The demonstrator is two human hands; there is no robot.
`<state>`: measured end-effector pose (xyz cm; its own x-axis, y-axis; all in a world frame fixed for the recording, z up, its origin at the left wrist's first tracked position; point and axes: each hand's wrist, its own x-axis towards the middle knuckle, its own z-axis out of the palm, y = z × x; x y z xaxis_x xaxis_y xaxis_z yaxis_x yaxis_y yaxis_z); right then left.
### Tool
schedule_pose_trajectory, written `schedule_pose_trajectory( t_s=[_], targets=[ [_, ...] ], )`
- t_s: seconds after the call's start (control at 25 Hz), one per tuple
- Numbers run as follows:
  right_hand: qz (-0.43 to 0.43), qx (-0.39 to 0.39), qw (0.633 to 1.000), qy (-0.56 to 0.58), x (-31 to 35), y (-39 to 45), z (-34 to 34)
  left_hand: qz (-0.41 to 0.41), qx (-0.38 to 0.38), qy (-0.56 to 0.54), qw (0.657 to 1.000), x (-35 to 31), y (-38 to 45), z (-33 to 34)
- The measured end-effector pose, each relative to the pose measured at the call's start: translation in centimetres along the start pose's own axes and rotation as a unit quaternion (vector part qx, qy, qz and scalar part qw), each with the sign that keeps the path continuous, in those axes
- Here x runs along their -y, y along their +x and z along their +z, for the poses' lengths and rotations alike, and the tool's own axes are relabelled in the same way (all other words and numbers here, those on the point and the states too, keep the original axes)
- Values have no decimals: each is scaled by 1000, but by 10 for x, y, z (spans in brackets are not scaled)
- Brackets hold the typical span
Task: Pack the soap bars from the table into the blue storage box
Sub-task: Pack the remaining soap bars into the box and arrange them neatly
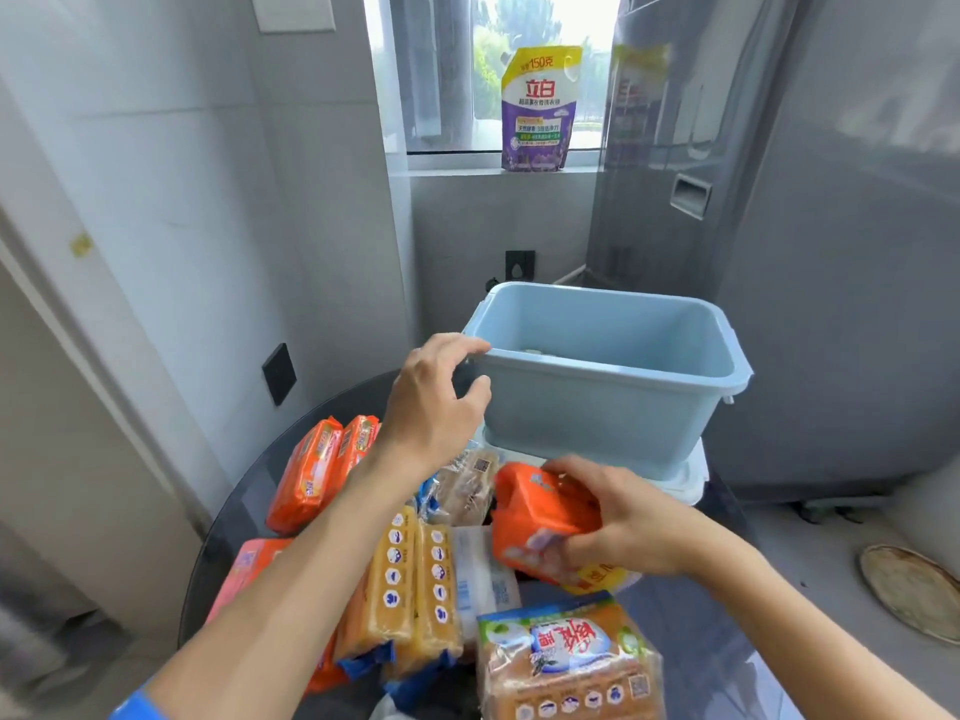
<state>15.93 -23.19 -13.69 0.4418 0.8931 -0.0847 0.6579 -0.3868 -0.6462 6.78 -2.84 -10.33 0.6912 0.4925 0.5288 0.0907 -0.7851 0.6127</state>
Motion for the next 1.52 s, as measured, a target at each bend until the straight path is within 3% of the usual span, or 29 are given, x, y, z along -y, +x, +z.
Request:
schedule_pose_trajectory(
  t_s=[0.08, 0.16, 0.24, 0.32, 0.4, 0.52, 0.64, 0.84, 0.96, 1.0, 1.04, 1.08, 1.12, 1.16, 1.24, 1.32, 1.4, 1.52],
  targets=[
    [21, -62, 980, 187, -7, 0, -5, -21, -10, -44, 999, -8, -4, -2],
    [16, -87, 934, 347, -6, -1, -9, -73, 53, -155, 984, -18, -6, -3],
    [0, -80, 871, 485, -3, -2, -10, -128, 186, -318, 921, -26, -7, -4],
    [-8, -62, 794, 605, 3, -5, -13, -163, 255, -412, 860, -29, -7, -3],
    [15, -61, 764, 642, 11, -6, -14, -194, 294, -430, 831, -34, -12, -1],
    [44, -130, 768, 625, 21, -2, -11, -230, 340, -476, 777, -42, -22, 11],
    [6, -239, 839, 489, 27, 0, -15, -203, 276, -479, 808, -53, -23, 14],
    [-48, -144, 874, 461, 25, -12, -42, -164, 203, -438, 860, -72, -13, 17],
    [-18, -186, 876, 444, 22, -14, -51, -125, 206, -424, 873, -73, 0, 13],
    [8, -215, 871, 443, 23, -12, -55, -73, 174, -360, 914, -67, 5, 13],
    [38, -242, 856, 456, 23, -11, -60, -4, 130, -222, 966, -57, 9, 15],
    [60, -267, 833, 481, 23, -11, -67, 62, 105, -26, 992, -46, 11, 18],
    [64, -289, 810, 506, 24, -11, -75, 99, 118, 133, 979, -36, 10, 21],
    [52, -309, 794, 521, 26, -12, -85, 115, 141, 213, 960, -25, 6, 25],
    [39, -357, 796, 487, 33, -11, -110, 129, 133, 198, 963, -13, -5, 31],
    [95, -373, 839, 385, 36, 4, -135, 144, 57, 151, 976, -8, -15, 35],
    [177, -310, 899, 256, 30, 27, -147, 174, -13, 186, 967, -8, -23, 38],
    [278, -204, 924, 165, 12, 63, -127, 201, -48, 177, 962, -7, -24, 40]
  ],
)
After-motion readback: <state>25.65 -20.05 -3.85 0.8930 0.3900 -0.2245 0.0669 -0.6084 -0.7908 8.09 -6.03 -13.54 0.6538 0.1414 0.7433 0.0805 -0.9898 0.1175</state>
